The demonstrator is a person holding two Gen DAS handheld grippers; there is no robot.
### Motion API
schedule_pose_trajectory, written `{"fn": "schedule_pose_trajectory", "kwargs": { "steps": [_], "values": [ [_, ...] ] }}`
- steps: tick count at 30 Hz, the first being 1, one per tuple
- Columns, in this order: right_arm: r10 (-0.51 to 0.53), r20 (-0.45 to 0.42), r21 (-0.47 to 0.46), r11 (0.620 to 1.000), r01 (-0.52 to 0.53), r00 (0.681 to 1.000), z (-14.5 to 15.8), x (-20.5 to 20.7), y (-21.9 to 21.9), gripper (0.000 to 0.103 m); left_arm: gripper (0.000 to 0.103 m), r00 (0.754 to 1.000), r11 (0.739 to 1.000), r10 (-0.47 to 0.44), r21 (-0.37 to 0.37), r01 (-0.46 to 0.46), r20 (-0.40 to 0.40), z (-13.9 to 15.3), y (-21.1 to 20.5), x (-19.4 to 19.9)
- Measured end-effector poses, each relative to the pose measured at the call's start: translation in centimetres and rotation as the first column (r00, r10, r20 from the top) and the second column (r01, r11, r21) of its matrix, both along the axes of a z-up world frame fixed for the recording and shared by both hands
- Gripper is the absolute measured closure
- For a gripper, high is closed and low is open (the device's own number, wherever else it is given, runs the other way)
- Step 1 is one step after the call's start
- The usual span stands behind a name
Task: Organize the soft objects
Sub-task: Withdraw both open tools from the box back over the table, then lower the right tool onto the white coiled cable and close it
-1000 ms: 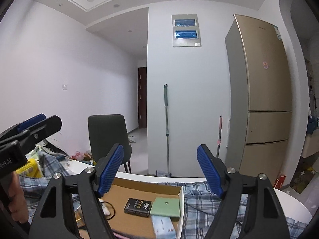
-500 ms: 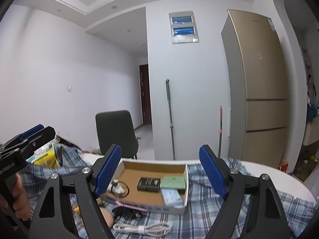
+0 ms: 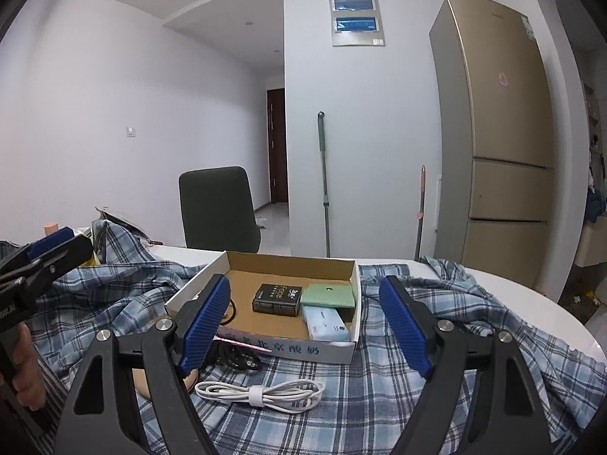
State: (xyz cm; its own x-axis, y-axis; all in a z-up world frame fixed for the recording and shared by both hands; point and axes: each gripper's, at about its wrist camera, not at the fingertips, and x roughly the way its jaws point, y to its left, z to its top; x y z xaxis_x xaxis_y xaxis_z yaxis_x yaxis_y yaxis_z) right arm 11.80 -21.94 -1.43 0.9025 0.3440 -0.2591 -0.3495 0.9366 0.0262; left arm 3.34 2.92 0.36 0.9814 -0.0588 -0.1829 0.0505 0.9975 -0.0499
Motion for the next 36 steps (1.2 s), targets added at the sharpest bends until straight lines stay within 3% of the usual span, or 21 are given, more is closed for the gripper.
{"fn": "schedule_pose_trajectory", "kwargs": {
  "steps": [7,13,18,28,33,36],
  "values": [
    [-0.002,-0.005,0.01,1.0,0.002,1.0,0.1,0.0,-0.3,0.022,0.023,1.0,1.0,0.008,0.009,-0.008,-0.006,-0.3,-0.1,0.2],
    [0.0,0.003,0.002,1.0,0.0,1.0,0.2,-0.1,0.0,0.014,0.0,1.0,0.999,0.024,-0.044,-0.025,-0.011,-0.5,1.0,0.4],
    [-0.003,-0.008,-0.001,1.0,0.003,1.0,0.2,0.2,0.0,0.001,0.0,0.999,0.998,0.032,-0.061,-0.034,-0.032,-0.6,1.3,0.8],
    [0.006,-0.041,-0.02,1.0,-0.006,0.999,0.1,0.7,0.5,0.0,0.0,0.997,0.998,0.029,-0.05,-0.033,-0.069,-0.7,1.1,1.3],
    [0.03,-0.142,-0.008,0.999,-0.031,0.989,0.5,1.7,0.7,0.0,0.0,0.993,0.999,0.012,-0.051,-0.018,-0.12,-0.9,1.1,2.1],
    [0.047,-0.208,-0.07,0.996,-0.063,0.977,0.4,2.4,1.8,0.0,0.0,0.984,0.997,-0.007,-0.08,-0.007,-0.177,-1.2,1.7,3.2]
  ]
}}
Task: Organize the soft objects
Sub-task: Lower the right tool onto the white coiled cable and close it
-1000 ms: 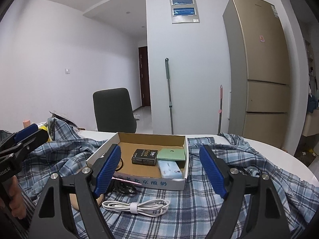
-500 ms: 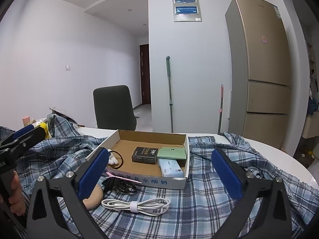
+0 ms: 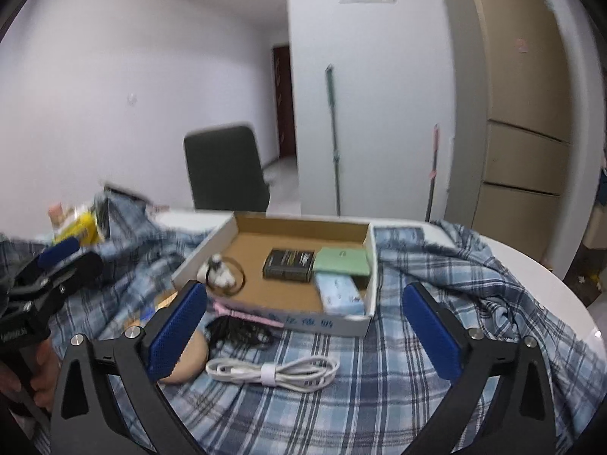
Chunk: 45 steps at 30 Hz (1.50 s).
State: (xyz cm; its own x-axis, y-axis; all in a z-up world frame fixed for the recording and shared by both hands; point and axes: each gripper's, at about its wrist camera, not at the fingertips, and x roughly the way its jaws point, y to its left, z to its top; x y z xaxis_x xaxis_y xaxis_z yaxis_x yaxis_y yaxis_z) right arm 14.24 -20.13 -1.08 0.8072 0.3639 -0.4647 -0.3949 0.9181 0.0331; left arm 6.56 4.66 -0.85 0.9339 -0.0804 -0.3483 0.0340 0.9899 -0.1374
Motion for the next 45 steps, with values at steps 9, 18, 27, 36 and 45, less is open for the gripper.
{"fn": "schedule_pose_trajectory", "kwargs": {
  "steps": [9,18,27,36,45],
  "values": [
    [0.034,-0.272,-0.058,0.997,-0.051,0.962,-2.8,3.6,2.2,0.003,0.0,0.988,0.998,0.021,-0.062,-0.031,-0.15,-1.7,1.3,2.2],
    [0.053,-0.367,-0.1,0.99,-0.097,0.929,-5.9,4.7,3.9,0.013,0.0,0.983,0.998,0.012,-0.061,-0.023,-0.181,-2.2,1.1,2.6],
    [0.06,-0.421,-0.14,0.981,-0.13,0.905,-7.7,5.4,4.9,0.059,0.0,0.978,0.999,0.012,-0.042,-0.022,-0.209,-2.7,0.6,3.2],
    [0.086,-0.509,-0.09,0.984,-0.152,0.856,-7.3,4.9,2.8,0.069,0.0,0.979,0.999,0.018,-0.03,-0.024,-0.201,-2.7,0.3,3.1],
    [0.203,-0.51,-0.14,0.939,-0.314,0.836,-6.7,0.8,3.4,0.037,0.0,0.98,0.999,0.016,-0.027,-0.022,-0.196,-2.7,0.2,3.0]
  ]
}}
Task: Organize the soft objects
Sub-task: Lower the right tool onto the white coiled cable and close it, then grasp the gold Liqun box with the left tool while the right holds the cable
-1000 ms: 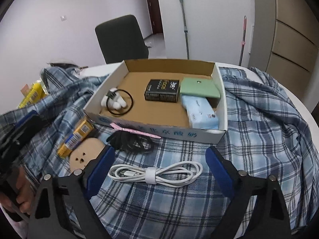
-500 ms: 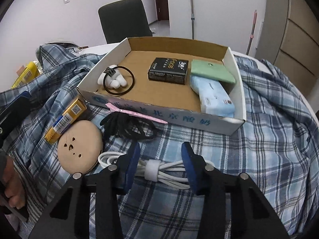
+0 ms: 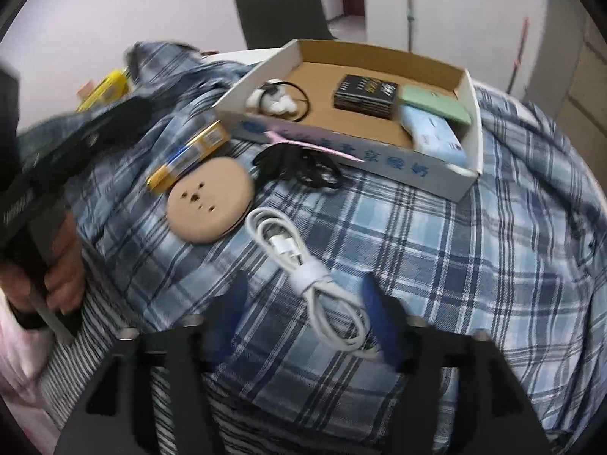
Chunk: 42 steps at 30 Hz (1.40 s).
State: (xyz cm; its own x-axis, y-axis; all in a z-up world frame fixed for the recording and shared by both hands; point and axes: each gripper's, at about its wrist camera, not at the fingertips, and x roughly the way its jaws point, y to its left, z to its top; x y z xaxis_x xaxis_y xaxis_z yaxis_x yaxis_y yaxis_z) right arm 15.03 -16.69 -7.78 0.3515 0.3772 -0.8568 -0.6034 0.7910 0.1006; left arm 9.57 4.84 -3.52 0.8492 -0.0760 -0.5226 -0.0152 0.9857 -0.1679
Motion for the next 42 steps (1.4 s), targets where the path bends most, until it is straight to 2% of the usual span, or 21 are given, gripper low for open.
{"fn": "schedule_pose_trajectory", "kwargs": {
  "steps": [5,8,11,14,22,27,30,32,33,38,42],
  "values": [
    [0.034,0.06,-0.101,0.994,-0.028,0.998,-1.1,-0.3,1.1,0.039,0.0,1.0,1.0,-0.005,0.003,0.005,0.004,0.1,0.1,-0.1],
    [0.012,0.074,-0.159,0.987,0.0,0.997,-1.8,0.2,1.0,0.055,0.0,1.0,1.0,-0.004,0.001,0.004,0.003,0.1,0.0,-0.1],
    [0.003,0.048,-0.122,0.993,0.003,0.999,-1.8,0.7,0.3,0.068,0.0,1.0,1.0,-0.011,0.004,0.011,0.007,0.1,0.0,-0.1],
    [-0.026,0.059,-0.08,0.996,0.031,0.998,-1.2,0.5,-0.4,0.083,0.0,0.999,0.999,-0.032,0.005,0.032,0.02,0.5,-0.3,-0.4],
    [-0.168,0.141,0.042,0.986,0.164,0.976,1.2,0.3,-1.2,0.083,0.0,0.998,0.998,-0.059,0.011,0.059,0.028,0.9,-0.9,-1.0],
    [-0.24,0.098,0.14,0.964,0.225,0.966,1.4,1.1,-0.2,0.083,0.0,0.999,0.999,-0.043,0.0,0.043,0.026,0.9,-0.5,-1.0],
    [-0.281,0.12,0.178,0.95,0.258,0.952,1.5,1.0,0.4,0.083,0.0,0.999,0.999,-0.039,-0.002,0.039,0.022,0.8,-0.3,-0.9],
    [-0.289,0.164,0.181,0.949,0.259,0.943,1.4,0.8,0.7,0.083,0.0,0.999,0.999,-0.036,-0.001,0.036,0.022,0.7,-0.3,-0.9],
    [-0.267,0.168,0.166,0.956,0.24,0.949,1.1,0.8,1.1,0.083,0.0,0.999,0.999,-0.037,0.0,0.037,0.021,0.7,-0.3,-0.9],
    [-0.21,0.095,0.089,0.975,0.202,0.973,-1.5,1.1,2.3,0.083,0.0,0.999,0.999,-0.036,0.002,0.036,0.001,0.4,-0.3,-0.5],
    [-0.201,0.105,0.073,0.978,0.194,0.974,-1.8,1.5,2.9,0.078,0.0,0.999,0.999,-0.039,0.004,0.039,-0.001,0.3,-0.3,-0.5]
  ]
}}
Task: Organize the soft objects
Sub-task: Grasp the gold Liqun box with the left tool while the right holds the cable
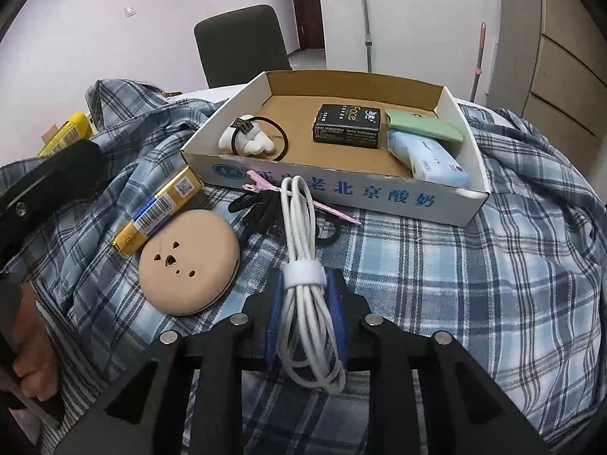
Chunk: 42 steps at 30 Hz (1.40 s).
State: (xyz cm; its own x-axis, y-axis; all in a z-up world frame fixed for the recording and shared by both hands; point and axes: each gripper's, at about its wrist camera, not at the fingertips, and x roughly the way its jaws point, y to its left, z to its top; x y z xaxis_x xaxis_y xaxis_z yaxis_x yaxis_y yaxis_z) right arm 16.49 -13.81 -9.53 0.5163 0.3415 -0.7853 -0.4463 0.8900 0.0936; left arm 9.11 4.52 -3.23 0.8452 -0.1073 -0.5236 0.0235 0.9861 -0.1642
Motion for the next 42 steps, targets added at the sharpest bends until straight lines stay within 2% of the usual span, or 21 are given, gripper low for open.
{"fn": "schedule_pose_trajectory", "kwargs": {
  "steps": [2,3,9,11,13,16,20,22,25,29,31,35,40,42],
  "values": [
    [-0.003,-0.015,0.007,1.0,0.003,1.0,-0.3,0.3,0.0,0.078,0.0,1.0,1.0,-0.002,0.001,0.002,-0.005,-0.1,-0.1,0.1],
    [-0.004,-0.015,0.011,1.0,0.004,1.0,-0.3,0.2,-0.1,0.082,0.0,1.0,1.0,-0.001,0.0,0.001,-0.005,-0.1,0.0,0.1],
    [-0.034,0.121,0.067,0.997,0.026,0.992,2.0,-1.2,-1.4,0.084,0.0,0.999,1.0,0.012,0.014,-0.011,-0.035,-0.4,-0.2,0.4],
    [-0.039,0.17,0.086,0.996,0.025,0.985,3.0,-1.8,-1.8,0.084,0.0,0.992,0.997,0.067,0.052,-0.061,-0.11,-0.9,0.0,1.2],
    [-0.042,0.199,0.089,0.996,0.025,0.979,3.5,-1.9,-2.1,0.084,0.0,0.984,0.998,0.063,0.024,-0.06,-0.164,-1.4,0.8,1.9],
    [-0.045,0.175,0.101,0.995,0.028,0.983,3.3,-1.6,-2.3,0.084,0.006,0.975,0.998,0.041,-0.042,-0.052,-0.219,-1.9,2.2,3.0],
    [-0.044,0.148,0.109,0.994,0.028,0.988,2.8,-1.1,-2.3,0.084,0.012,0.954,0.999,0.005,-0.049,-0.021,-0.3,-2.8,3.1,4.2],
    [-0.041,0.147,0.112,0.993,0.025,0.988,2.6,-1.1,-2.3,0.084,0.018,0.952,0.999,-0.005,-0.034,-0.005,-0.306,-2.9,3.1,4.4],
    [-0.034,0.143,0.112,0.994,0.018,0.989,2.6,-1.2,-2.3,0.084,0.025,0.944,0.996,-0.082,-0.047,0.071,-0.32,-3.1,2.9,4.9],
    [-0.028,0.138,0.122,0.993,0.011,0.99,2.6,-1.2,-2.4,0.084,0.026,0.929,0.987,-0.16,-0.053,0.151,-0.334,-3.5,2.4,5.5],
    [-0.023,0.132,0.125,0.992,0.006,0.991,2.6,-1.2,-2.4,0.084,0.027,0.928,0.991,-0.137,-0.045,0.13,-0.346,-3.6,2.5,5.8],
    [-0.023,0.135,0.121,0.993,0.007,0.991,2.6,-1.2,-2.3,0.084,0.029,0.911,0.994,-0.107,-0.076,0.083,-0.398,-4.6,3.4,6.6],
    [-0.032,0.133,0.097,0.995,0.019,0.991,2.3,-1.2,-1.9,0.084,0.038,0.894,0.99,-0.13,-0.099,0.097,-0.428,-5.5,3.3,7.0],
    [-0.051,0.133,0.091,0.995,0.039,0.99,2.5,-1.1,-1.8,0.083,0.039,0.891,0.99,-0.136,-0.097,0.103,-0.433,-5.6,3.1,7.1]
  ]
}}
